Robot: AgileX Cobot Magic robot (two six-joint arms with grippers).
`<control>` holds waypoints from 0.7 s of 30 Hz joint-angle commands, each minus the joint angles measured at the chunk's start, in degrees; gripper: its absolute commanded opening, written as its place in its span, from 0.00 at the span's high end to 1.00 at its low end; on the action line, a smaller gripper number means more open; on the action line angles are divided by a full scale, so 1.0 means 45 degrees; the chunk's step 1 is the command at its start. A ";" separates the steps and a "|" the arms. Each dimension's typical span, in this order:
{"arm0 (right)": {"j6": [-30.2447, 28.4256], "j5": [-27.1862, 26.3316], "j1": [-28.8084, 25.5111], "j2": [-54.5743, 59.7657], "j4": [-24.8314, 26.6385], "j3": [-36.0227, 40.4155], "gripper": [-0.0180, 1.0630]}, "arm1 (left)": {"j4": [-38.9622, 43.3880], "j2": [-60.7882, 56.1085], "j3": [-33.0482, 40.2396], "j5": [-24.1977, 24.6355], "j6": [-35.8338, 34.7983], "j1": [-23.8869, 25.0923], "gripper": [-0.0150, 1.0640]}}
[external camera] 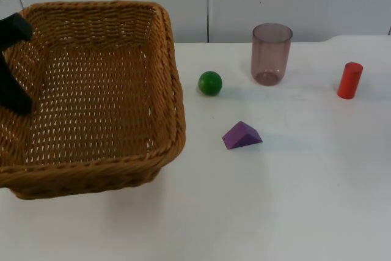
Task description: Pick up the basket with the left hand and place the triangular block into the basket with the right hand.
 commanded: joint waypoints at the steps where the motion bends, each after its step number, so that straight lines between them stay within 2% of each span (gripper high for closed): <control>1: -0.2599 0.0042 0.0003 0.1612 0.1276 -0.0004 0.02 | -0.0249 -0.0168 -0.0031 0.0128 -0.0081 0.0023 0.99; 2: -0.2599 0.0042 0.0003 0.1612 0.1276 -0.0004 0.02 | -0.0249 -0.0168 -0.0031 0.0128 -0.0081 0.0023 0.99; 6: -0.5989 -0.0074 0.0003 0.3936 0.3730 -0.0053 0.02 | -0.0273 -0.0168 -0.0031 0.0128 -0.0081 0.0023 0.99; 7: -0.5989 -0.0074 0.0003 0.3936 0.3730 -0.0053 0.02 | -0.0273 -0.0168 -0.0031 0.0128 -0.0081 0.0023 0.99; 9: -0.7220 -0.0480 0.0064 0.5099 0.4663 -0.0053 0.02 | -0.0273 -0.0168 -0.0031 0.0128 -0.0081 0.0023 0.99; 12: -0.7742 -0.0940 0.0512 0.6054 0.4464 -0.0203 0.02 | -0.0273 -0.0168 -0.0031 0.0128 -0.0081 0.0023 0.99; 14: -0.7742 -0.0991 0.1178 0.7084 0.3719 -0.0634 0.02 | -0.0273 -0.0168 -0.0031 0.0128 -0.0081 0.0023 0.99; 16: -0.7742 -0.1022 0.2199 0.8303 0.3132 -0.1467 0.02 | -0.0247 -0.0168 -0.0031 0.0128 -0.0081 0.0023 0.99; 17: -0.7742 -0.1022 0.2199 0.8303 0.3132 -0.1467 0.02 | -0.0247 -0.0168 -0.0031 0.0128 -0.0081 0.0023 0.99; 21: -0.7944 -0.0993 0.3413 1.0466 0.2500 -0.3198 0.02 | -0.0247 -0.0168 -0.0031 0.0128 -0.0081 0.0023 0.99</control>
